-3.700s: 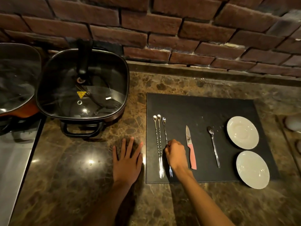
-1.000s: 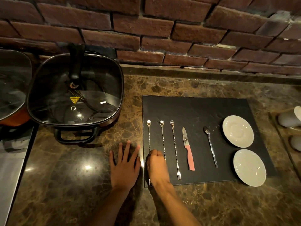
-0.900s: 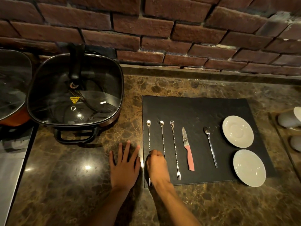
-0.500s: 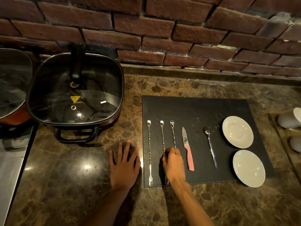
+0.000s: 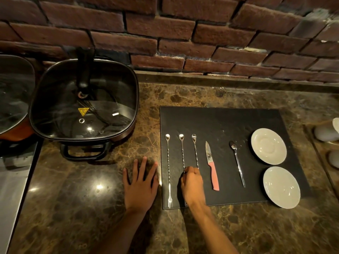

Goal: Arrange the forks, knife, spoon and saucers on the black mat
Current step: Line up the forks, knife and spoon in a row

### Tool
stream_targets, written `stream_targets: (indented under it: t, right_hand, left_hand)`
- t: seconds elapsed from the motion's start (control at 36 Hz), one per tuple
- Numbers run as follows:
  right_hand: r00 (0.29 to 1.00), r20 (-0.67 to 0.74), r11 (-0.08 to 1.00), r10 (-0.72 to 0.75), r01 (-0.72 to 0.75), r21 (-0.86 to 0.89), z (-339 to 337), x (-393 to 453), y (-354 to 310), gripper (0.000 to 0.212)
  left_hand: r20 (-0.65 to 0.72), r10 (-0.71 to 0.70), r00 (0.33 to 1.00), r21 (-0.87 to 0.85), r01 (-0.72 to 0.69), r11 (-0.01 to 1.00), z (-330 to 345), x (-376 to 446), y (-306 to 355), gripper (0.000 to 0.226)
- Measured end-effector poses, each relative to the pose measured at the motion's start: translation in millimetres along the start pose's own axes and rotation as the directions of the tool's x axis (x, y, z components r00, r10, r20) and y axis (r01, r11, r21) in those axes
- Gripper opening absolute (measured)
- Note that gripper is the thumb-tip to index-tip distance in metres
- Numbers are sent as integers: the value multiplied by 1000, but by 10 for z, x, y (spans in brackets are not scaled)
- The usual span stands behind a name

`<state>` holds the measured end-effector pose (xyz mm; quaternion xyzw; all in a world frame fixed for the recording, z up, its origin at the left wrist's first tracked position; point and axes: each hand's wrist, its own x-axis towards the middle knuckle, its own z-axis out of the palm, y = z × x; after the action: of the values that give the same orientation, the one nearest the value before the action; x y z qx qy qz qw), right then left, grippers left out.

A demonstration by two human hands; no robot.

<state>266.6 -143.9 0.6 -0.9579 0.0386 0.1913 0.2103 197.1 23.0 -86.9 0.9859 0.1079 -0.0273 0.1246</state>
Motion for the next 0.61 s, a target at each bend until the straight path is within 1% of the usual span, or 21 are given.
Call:
stream_targets:
  t: [0.11,0.28,0.33,0.42,0.5,0.61]
  right_hand:
    - [1000,-12,999,-6,6,43,-17,5,16,20]
    - [992,-118,992,48,-34,123,-232,90,221,17]
    - [983,-169,992,71,-53,112,-327,112,362,16]
    - [970,-209,992,127,-119,52,-430,127,561,21]
    - [971,-198,991,134,-136,2,-464,155,695,22]
    - [977,-161,989,142,-132,71,-470,224,797,18]
  left_hand:
    - [-6,-1,1000,-14,1,1000,-1,5,4,54]
    - [11,-8,1000,-12,8,1000,2,7,-3,53]
    - [11,-11,1000,-12,11,1000,1,7,-3,53]
    - [18,-8,1000,-9,8,1000,-7,8,1,54]
    - [21,-9,1000,-7,9,1000,-24,8,6,53]
    - [15,-6,1000,-2,6,1000,-24,9,9,54]
